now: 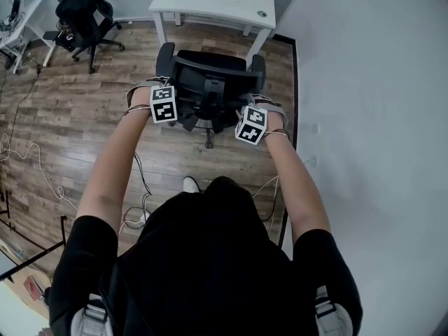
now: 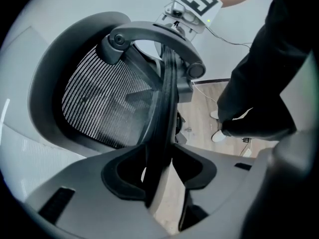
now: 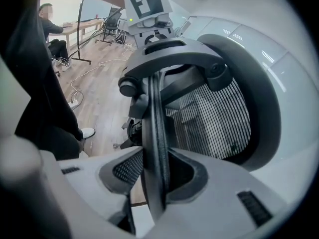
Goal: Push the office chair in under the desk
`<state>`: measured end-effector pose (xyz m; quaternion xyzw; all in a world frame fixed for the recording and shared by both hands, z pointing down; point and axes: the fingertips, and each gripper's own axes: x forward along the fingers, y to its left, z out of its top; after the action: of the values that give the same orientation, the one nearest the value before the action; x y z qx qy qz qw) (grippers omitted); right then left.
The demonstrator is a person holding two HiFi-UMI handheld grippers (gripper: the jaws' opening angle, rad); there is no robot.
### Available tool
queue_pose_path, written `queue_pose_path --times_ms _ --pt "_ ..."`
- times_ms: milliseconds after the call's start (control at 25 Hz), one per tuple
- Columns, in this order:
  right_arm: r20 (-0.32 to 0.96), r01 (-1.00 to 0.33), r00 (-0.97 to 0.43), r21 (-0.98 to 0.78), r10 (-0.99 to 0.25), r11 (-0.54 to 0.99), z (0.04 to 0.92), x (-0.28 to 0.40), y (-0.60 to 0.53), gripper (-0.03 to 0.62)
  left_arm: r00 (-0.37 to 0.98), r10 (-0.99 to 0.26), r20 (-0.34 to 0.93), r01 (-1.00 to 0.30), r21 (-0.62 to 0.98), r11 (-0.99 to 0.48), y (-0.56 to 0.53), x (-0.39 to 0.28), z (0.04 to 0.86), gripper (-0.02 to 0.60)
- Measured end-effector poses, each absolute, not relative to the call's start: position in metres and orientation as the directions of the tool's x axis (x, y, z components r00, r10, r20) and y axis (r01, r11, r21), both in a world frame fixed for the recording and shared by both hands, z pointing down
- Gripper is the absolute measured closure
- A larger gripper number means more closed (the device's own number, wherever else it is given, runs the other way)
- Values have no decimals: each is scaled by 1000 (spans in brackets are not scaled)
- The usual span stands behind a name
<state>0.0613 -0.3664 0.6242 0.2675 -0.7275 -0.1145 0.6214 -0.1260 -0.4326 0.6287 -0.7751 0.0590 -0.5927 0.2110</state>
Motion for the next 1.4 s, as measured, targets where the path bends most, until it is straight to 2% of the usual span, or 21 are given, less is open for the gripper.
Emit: queue_pose_path --times_ms 680,1400 --pt "854 -296 -71 476 -516 828 621 43 -456 457 268 -358 894 189 -413 -891 -530 -142 632 416" --pt "859 -302 -70 467 -508 831 617 65 -558 459 285 -387 877 182 -446 -877 -634 -119 627 411"
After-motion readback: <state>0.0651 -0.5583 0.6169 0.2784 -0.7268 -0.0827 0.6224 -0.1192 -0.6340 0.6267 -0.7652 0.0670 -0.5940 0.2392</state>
